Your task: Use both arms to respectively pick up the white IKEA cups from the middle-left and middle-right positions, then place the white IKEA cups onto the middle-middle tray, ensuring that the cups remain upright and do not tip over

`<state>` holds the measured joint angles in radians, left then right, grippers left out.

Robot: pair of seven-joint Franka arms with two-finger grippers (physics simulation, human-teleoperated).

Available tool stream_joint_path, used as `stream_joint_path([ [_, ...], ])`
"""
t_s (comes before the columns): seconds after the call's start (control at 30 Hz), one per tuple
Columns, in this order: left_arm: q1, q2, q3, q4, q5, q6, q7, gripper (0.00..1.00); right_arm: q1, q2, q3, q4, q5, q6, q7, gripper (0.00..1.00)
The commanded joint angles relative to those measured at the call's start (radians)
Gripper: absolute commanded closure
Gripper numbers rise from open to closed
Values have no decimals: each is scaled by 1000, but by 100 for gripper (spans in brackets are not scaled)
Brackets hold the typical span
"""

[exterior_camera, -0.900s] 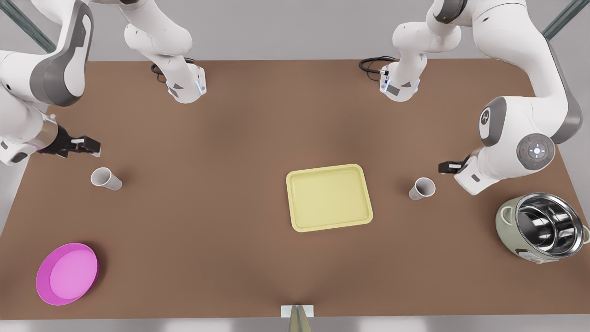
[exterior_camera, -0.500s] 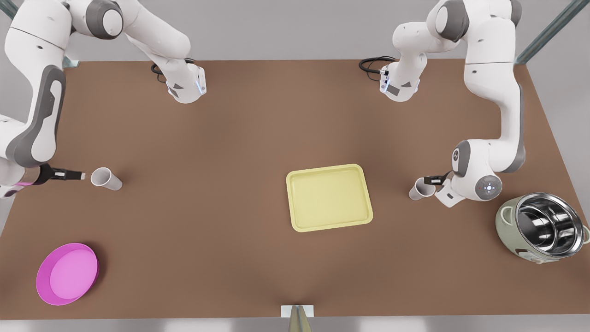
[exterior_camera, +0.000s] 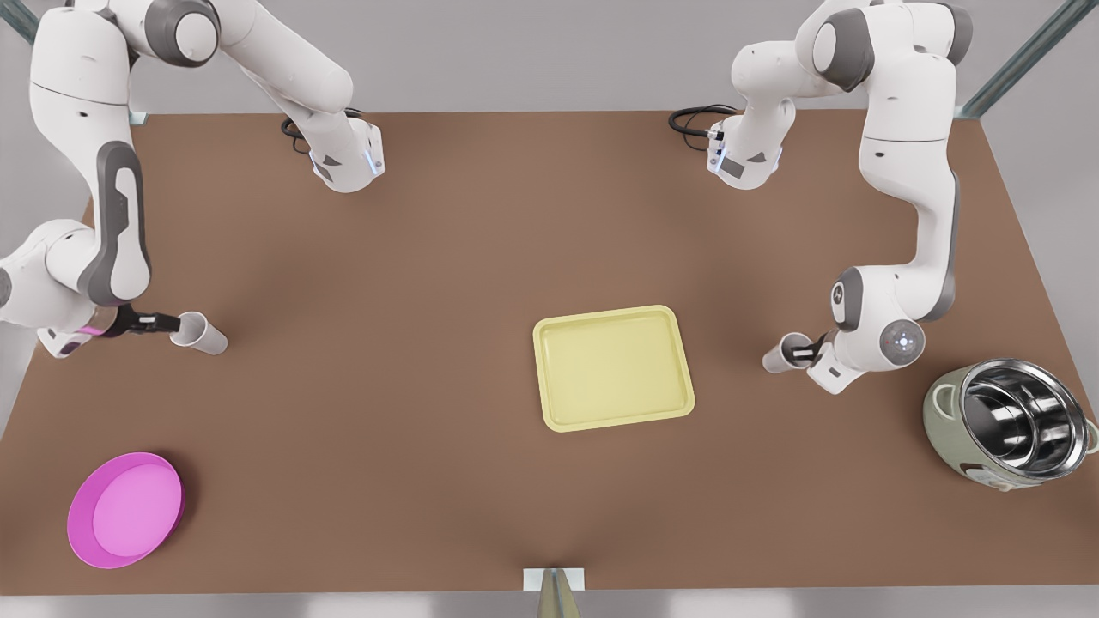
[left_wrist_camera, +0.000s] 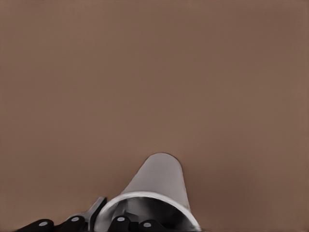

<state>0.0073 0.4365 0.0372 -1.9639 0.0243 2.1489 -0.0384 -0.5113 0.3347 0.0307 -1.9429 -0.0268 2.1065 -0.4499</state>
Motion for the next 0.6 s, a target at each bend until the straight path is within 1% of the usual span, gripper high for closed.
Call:
stream_joint_path([
  [0.0, -4, -1, -5, 0, -29, -17, 8, 74, -6, -8, 0, -31, -1, 142, -148, 0],
  [0.07, -9, -22, -25, 3, -55, -44, 8, 74, -26, 6, 0, -42, -1, 148, -148, 0],
  [0.13, -35, -93, -31, 16, -55, -119, 2, 74, -27, 10, 0, -57, 1, 147, -148, 0],
  [0.17, -59, -128, -43, 22, -55, -135, -41, 74, -29, 26, 0, -59, 7, 147, -148, 0],
  [0.2, -73, -136, -75, 62, -52, -182, -121, 74, -30, 35, 0, -59, 7, 147, -148, 0],
  [0.23, -101, -119, -100, 111, -49, -213, -208, 74, -30, 47, 0, -59, 8, 147, -148, 0],
  [0.27, -115, -42, -161, 230, -49, -279, -345, 74, -30, 52, 0, -59, 8, 148, -148, 0],
  [0.3, -118, 24, -220, 309, -47, -287, -463, 74, -30, 59, 0, -59, 8, 147, -148, 0],
  [0.37, -116, 68, -273, 323, -55, -205, -483, 74, -33, 73, 0, -57, 8, 147, -148, 0],
  [0.43, -116, 106, -300, 324, -76, -123, -499, 73, -33, 92, 0, -51, 7, 148, -148, 1],
  [0.47, -115, 120, -301, 324, -78, -92, -499, 73, -33, 93, 0, -50, 7, 148, -148, 7],
  [0.5, -110, 134, -313, 324, -78, -66, -500, 73, -33, 95, 0, -51, 7, 148, -148, 17],
  [0.57, -104, 156, -342, 316, -78, -14, -500, 73, -33, 113, 0, -48, 8, 148, -148, 33],
])
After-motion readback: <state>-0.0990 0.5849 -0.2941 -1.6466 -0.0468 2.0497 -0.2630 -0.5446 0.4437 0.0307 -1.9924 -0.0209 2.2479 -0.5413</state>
